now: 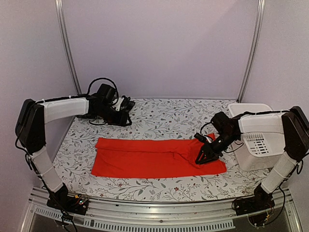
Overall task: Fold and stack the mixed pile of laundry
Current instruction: Adjust the rectangle-folded T-shirt at the center of the board.
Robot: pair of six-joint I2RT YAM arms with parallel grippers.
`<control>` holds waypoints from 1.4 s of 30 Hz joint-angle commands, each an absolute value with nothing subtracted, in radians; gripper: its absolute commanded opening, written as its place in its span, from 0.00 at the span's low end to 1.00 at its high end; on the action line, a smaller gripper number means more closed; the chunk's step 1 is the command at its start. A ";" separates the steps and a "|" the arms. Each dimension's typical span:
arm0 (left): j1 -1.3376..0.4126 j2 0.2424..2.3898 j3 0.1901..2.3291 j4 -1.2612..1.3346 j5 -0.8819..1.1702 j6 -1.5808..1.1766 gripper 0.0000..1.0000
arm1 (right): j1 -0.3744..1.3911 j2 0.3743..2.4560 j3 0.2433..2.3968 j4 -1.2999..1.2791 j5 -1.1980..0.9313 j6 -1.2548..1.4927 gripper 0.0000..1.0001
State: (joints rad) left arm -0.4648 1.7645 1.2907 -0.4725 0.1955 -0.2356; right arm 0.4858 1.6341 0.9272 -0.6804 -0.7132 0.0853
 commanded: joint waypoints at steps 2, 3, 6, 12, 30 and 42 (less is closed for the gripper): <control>-0.475 1.719 1.270 -0.472 0.183 -0.229 0.61 | 0.492 1.600 0.931 -0.703 -0.691 0.077 0.46; -0.475 1.719 1.272 -0.475 0.182 -0.229 0.61 | 0.492 1.594 0.939 -0.704 -0.686 0.080 0.49; -0.475 1.709 1.269 -0.477 0.177 -0.233 0.61 | 0.491 1.578 0.973 -0.693 -0.670 0.090 0.50; -0.475 1.698 1.269 -0.484 0.171 -0.235 0.61 | 0.492 1.661 1.083 -0.610 -0.659 0.159 0.51; -0.474 1.681 1.266 -0.500 0.141 -0.230 0.62 | 0.620 1.886 1.251 -0.673 -0.818 0.072 0.41; -0.384 1.551 1.073 -0.463 0.182 -0.344 0.63 | 0.504 1.645 1.142 -0.684 -0.638 0.154 0.52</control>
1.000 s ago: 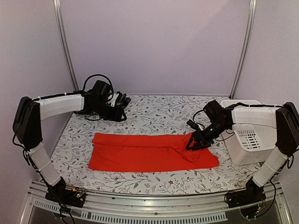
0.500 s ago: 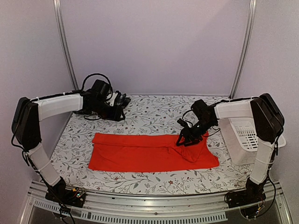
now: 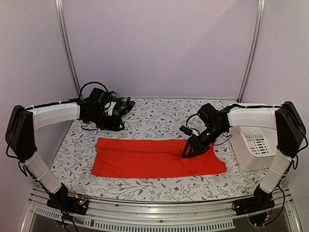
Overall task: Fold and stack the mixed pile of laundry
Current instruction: Adjust the rectangle-folded T-shirt at the center of the board.
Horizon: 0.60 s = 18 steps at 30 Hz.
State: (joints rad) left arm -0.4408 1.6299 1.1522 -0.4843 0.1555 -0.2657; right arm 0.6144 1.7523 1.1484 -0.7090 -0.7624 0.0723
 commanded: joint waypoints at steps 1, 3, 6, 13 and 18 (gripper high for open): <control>-0.363 1.528 1.045 -0.453 0.186 -0.368 0.63 | 0.468 1.629 1.149 -0.682 -0.597 0.183 0.52; -0.321 1.482 0.984 -0.432 0.202 -0.411 0.64 | 0.401 1.598 1.164 -0.682 -0.494 0.230 0.51; -0.248 1.428 0.914 -0.415 0.201 -0.473 0.65 | 0.334 1.575 1.177 -0.698 -0.357 0.274 0.50; -0.147 1.432 0.842 -0.458 0.171 -0.532 0.66 | 0.302 1.643 1.174 -0.707 -0.221 0.303 0.45; -0.142 1.467 0.831 -0.424 0.268 -0.518 0.63 | 0.303 1.711 1.173 -0.689 -0.207 0.303 0.45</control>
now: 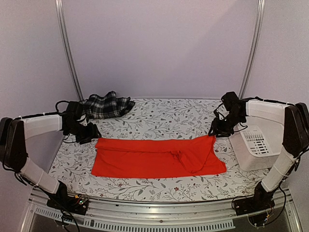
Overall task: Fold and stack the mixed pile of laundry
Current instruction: Adjust the rectangle-folded T-shirt at the center of the board.
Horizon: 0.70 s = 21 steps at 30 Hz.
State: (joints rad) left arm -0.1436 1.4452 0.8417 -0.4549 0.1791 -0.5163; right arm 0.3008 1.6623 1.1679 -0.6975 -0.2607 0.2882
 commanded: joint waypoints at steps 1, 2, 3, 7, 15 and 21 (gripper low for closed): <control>-0.156 1.460 0.831 -0.383 0.349 -0.504 0.61 | 0.304 1.717 1.178 -0.690 -0.226 0.301 0.45; -0.181 1.450 0.835 -0.344 0.407 -0.484 0.60 | 0.304 1.718 1.178 -0.679 -0.262 0.290 0.45; -0.219 1.443 0.849 -0.323 0.425 -0.467 0.60 | 0.309 1.712 1.180 -0.663 -0.304 0.283 0.45; -0.282 1.470 0.905 -0.348 0.361 -0.453 0.61 | 0.408 1.666 1.233 -0.614 -0.384 0.240 0.41; -0.263 1.455 0.903 -0.351 0.305 -0.482 0.61 | 0.596 1.820 1.320 -0.652 -0.498 0.167 0.27; -0.239 1.445 0.904 -0.359 0.302 -0.474 0.61 | 0.717 1.935 1.353 -0.731 -0.603 0.095 0.25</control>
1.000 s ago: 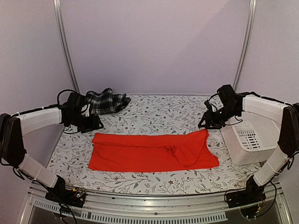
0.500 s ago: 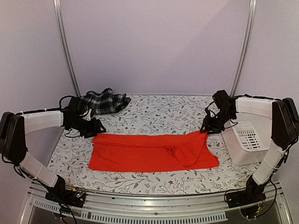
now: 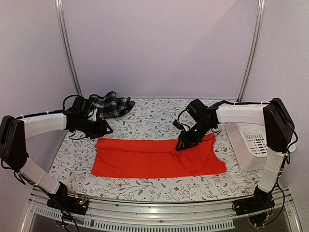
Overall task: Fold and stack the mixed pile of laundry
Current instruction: Adjust the rectangle-folded T-shirt at the center of the board.
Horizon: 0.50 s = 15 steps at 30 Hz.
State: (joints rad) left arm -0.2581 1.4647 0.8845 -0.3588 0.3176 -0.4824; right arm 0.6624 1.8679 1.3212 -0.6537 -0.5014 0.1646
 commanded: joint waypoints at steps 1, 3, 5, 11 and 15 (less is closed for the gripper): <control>-0.237 1.446 0.905 -0.360 0.303 -0.472 0.61 | 0.727 1.945 1.354 -0.741 -0.625 0.077 0.25; -0.236 1.445 0.909 -0.367 0.303 -0.467 0.61 | 0.731 1.922 1.341 -0.735 -0.657 0.051 0.26; -0.233 1.445 0.913 -0.375 0.297 -0.462 0.61 | 0.714 1.878 1.334 -0.737 -0.640 0.054 0.29; -0.208 1.440 0.903 -0.379 0.265 -0.467 0.61 | 0.570 1.718 1.272 -0.731 -0.463 0.133 0.42; -0.183 1.454 0.904 -0.393 0.230 -0.476 0.61 | 0.415 1.654 1.237 -0.749 -0.303 0.213 0.40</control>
State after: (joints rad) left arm -0.2115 1.4647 0.8860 -0.3752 0.2756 -0.4793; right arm 0.5423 1.7187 1.2732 -0.7265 -0.4919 0.1318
